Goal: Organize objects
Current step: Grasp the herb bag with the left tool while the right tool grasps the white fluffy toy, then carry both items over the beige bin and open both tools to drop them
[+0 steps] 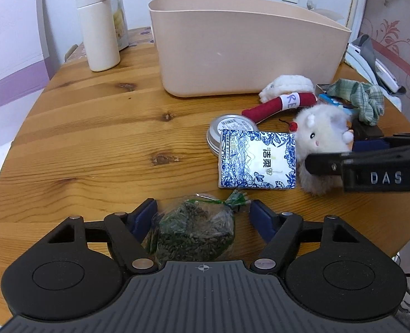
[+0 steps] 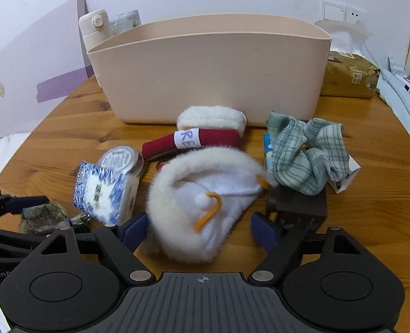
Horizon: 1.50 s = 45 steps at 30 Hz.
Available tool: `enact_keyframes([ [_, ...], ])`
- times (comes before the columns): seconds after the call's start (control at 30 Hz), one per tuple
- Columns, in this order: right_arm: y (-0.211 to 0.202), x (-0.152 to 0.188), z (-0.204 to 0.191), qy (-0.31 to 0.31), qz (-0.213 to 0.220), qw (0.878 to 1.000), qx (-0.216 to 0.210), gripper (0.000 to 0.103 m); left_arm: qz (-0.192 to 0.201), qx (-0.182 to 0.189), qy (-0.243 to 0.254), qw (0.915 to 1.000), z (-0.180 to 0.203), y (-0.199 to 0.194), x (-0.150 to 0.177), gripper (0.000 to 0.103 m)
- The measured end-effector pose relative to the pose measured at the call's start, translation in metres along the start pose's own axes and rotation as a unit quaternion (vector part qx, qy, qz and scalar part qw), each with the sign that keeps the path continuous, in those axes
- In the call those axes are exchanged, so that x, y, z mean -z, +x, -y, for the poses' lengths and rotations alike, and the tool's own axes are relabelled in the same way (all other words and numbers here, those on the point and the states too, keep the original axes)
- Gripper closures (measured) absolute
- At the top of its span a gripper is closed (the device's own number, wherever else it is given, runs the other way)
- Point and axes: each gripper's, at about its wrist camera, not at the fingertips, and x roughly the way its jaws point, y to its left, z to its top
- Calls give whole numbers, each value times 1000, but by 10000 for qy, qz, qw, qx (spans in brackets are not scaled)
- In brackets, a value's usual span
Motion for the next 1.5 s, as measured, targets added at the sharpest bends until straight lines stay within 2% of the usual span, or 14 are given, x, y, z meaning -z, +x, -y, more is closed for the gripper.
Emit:
enact_keyframes([
  [0.1,-1,-1,2,123,79,9999,-76,31,1,29,-69,10000,-3,-2,-1,33],
  [0.17,-1,0,4,172,107,9998,-71,39,45,22,-107,9999,-5,-3,-1,50],
  [0.4,-5,1,5,159,144,9997,-80,70,109,37,-79,9999,-4,-4,-1,51],
  [0.53,-10,2,4,121,166,9997,-120,78,108,145,-219,9996,-6,-6,-1,52],
  [0.93,-36,-5,13,300,431,9982,-275,82,602,68,-231,9979,-9,-27,-23,52],
  [1.5,-73,-42,30,478,1118,9919,-364,82,1534,29,-49,9882,6,-53,-97,52],
])
